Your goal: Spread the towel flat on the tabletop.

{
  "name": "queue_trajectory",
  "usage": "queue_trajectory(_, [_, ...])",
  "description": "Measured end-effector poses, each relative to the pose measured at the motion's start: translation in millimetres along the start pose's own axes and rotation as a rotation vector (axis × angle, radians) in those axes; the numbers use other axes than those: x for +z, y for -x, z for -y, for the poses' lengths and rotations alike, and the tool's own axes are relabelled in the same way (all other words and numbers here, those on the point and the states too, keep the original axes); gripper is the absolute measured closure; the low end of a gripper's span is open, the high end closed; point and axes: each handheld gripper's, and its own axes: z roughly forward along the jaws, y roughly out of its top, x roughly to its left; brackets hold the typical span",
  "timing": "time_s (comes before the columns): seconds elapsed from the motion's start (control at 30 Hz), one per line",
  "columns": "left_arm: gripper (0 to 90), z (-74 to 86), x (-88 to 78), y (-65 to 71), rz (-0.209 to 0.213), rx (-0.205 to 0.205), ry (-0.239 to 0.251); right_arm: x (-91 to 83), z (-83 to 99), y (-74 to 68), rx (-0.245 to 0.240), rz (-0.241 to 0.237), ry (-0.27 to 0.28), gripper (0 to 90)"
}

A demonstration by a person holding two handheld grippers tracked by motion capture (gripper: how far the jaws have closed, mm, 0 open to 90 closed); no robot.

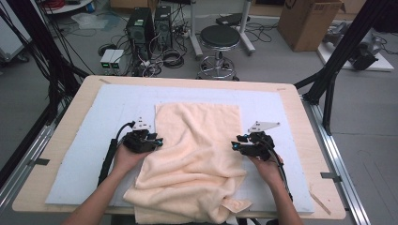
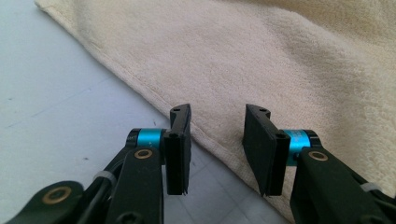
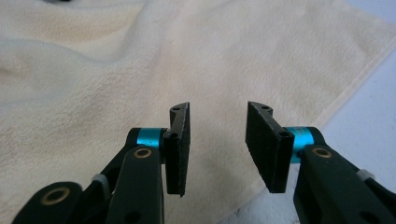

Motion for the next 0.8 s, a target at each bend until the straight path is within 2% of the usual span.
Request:
queue_trajectory(0.07, [61.9,-0.4,-0.7,0.6,-0.006,-0.002,0.001,1.9,-3.2,-1.3,0.007,-0.008,-0.060,57.1])
queue_trajectory(0.13, [61.1,-0.8,-1.9,1.0,0.018,-0.006,0.012,4.3,-4.2,-4.0,-0.011,0.001,-0.086,55.3])
queue_trajectory(0.2, [59.3,-2.2,-2.8,3.8,0.042,-0.007,0.043,8.7,-3.5,-4.8,-0.020,0.005,-0.106,54.2])
queue_trajectory(0.23, [59.0,-2.9,-2.2,5.8,0.033,0.014,0.036,10.6,-3.1,-4.5,-0.027,0.013,-0.116,54.3])
queue_trajectory(0.27, [60.5,-3.2,0.3,7.8,0.006,0.045,-0.003,12.4,-2.8,-3.5,-0.028,0.012,-0.115,55.1])
queue_trajectory(0.3, [65.7,-2.4,2.2,8.6,-0.005,0.061,-0.002,13.7,-2.6,-3.0,-0.021,0.011,-0.120,56.9])
queue_trajectory(0.33, [68.4,-3.0,2.6,7.8,-0.010,0.047,0.000,15.7,-2.3,-3.0,-0.024,0.009,-0.126,59.4])
queue_trajectory(0.4, [80.5,-3.8,3.2,6.1,-0.026,0.038,-0.001,20.3,-1.6,-3.7,-0.035,0.015,-0.135,63.1])
queue_trajectory(0.47, [85.9,-3.7,3.8,3.8,-0.027,0.008,0.005,21.8,-1.9,-5.1,-0.055,0.018,-0.127,73.0])
queue_trajectory(0.53, [87.0,-4.5,4.8,3.2,-0.048,0.024,0.007,23.7,-3.3,-5.0,-0.066,0.009,-0.120,81.3])
queue_trajectory(0.6, [87.2,-6.5,6.8,-1.0,-0.092,0.024,0.010,27.1,-4.8,-3.7,-0.055,-0.002,-0.107,83.4])
queue_trajectory(0.67, [87.3,-7.6,8.6,-9.9,-0.086,-0.019,0.019,31.2,-7.7,-1.6,-0.034,-0.004,-0.099,83.8])
queue_trajectory(0.8, [87.3,-15.2,13.6,-26.8,-0.128,-0.039,0.006,42.3,-18.4,2.4,-0.015,0.000,-0.103,84.3])
